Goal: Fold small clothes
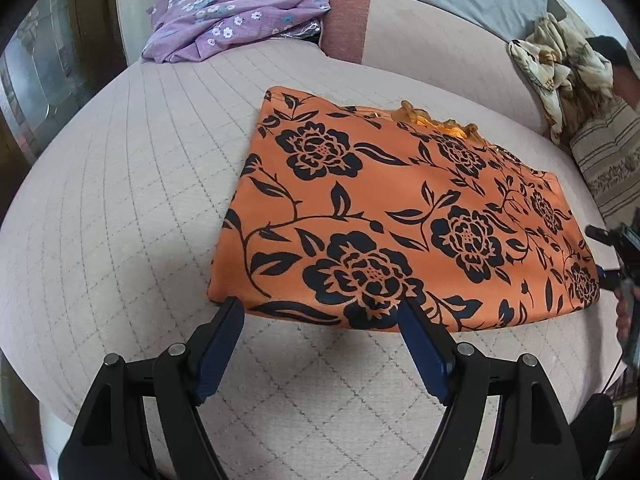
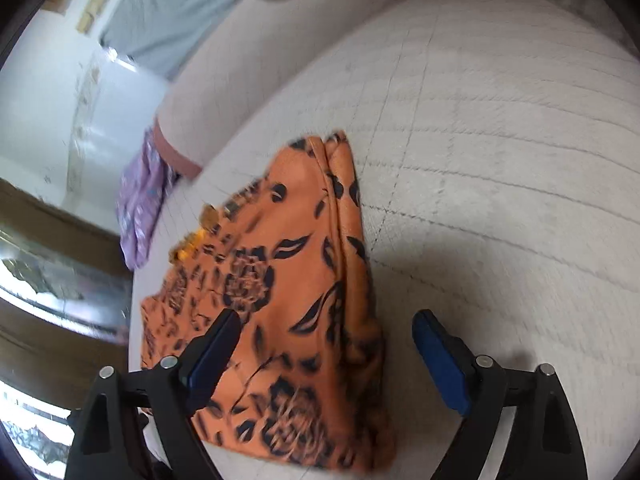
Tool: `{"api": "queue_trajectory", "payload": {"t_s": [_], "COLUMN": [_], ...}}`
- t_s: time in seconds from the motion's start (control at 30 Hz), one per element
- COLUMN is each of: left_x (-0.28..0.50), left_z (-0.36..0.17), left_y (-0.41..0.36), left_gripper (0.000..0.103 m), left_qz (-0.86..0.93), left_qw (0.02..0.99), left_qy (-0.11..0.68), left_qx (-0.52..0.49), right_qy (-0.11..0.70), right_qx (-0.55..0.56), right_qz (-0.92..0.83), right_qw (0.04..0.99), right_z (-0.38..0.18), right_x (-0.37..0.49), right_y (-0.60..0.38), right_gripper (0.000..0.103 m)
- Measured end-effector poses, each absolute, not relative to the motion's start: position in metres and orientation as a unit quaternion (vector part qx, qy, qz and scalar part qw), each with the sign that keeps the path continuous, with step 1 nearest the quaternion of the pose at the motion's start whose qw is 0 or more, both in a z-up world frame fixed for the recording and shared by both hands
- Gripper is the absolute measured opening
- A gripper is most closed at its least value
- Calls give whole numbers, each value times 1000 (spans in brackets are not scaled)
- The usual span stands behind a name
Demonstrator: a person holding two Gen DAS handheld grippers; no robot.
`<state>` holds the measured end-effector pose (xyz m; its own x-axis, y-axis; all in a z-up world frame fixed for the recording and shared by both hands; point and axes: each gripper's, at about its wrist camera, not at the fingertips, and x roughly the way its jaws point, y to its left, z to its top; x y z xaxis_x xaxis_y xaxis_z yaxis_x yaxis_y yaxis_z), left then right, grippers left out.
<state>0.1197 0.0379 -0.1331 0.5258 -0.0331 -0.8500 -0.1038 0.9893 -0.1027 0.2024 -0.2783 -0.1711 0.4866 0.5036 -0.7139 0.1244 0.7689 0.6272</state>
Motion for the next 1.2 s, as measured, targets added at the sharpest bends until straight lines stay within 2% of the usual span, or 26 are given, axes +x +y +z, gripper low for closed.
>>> {"api": "queue_trajectory", "payload": {"t_s": [0.03, 0.1, 0.13, 0.17, 0.3, 0.37, 0.43, 0.5, 0.53, 0.57, 0.7, 0.77, 0.87, 1.1, 1.2], "left_x": [120, 122, 123, 124, 123, 124, 125, 125, 124, 124, 121, 119, 116, 134, 146], "left_z": [-133, -134, -136, -137, -141, -140, -138, -136, -134, -132, -129, -129, -129, -128, -130], "left_y": [40, 45, 47, 49, 47, 46, 46, 46, 47, 49, 59, 65, 70, 62, 52], "left_gripper": [80, 80, 80, 80, 80, 80, 80, 80, 80, 80, 80, 80, 80, 80, 80], "left_qz": [22, 29, 32, 33, 30, 28, 30, 32, 33, 33, 38, 42, 45, 38, 34], "left_qw": [871, 870, 868, 867, 867, 867, 867, 869, 871, 873, 875, 873, 875, 879, 880], "left_qy": [485, 486, 488, 490, 492, 492, 492, 488, 485, 482, 475, 477, 471, 466, 468], "left_qx": [-71, -76, -81, -84, -76, -70, -69, -72, -74, -75, -85, -93, -100, -94, -77], "right_qy": [498, 503, 513, 523, 513, 504, 496, 500, 504, 510, 498, 513, 509, 519, 534], "right_qx": [316, 298, 297, 293, 308, 333, 337, 325, 320, 316, 317, 317, 372, 381, 344], "right_qz": [125, 139, 147, 147, 137, 149, 162, 165, 163, 160, 164, 141, 156, 177, 173], "right_qw": [798, 799, 792, 787, 789, 783, 783, 785, 785, 784, 790, 785, 761, 744, 752], "right_z": [-174, -171, -172, -174, -180, -182, -181, -180, -179, -178, -166, -176, -192, -197, -192], "right_x": [209, 216, 219, 220, 220, 220, 222, 225, 226, 228, 225, 226, 227, 233, 238], "right_y": [-276, -269, -265, -261, -267, -270, -266, -261, -259, -259, -257, -259, -270, -274, -266], "right_gripper": [87, 64, 40, 38, 39, 58, 63, 57, 34, 25, 25, 32, 38, 38, 28]}}
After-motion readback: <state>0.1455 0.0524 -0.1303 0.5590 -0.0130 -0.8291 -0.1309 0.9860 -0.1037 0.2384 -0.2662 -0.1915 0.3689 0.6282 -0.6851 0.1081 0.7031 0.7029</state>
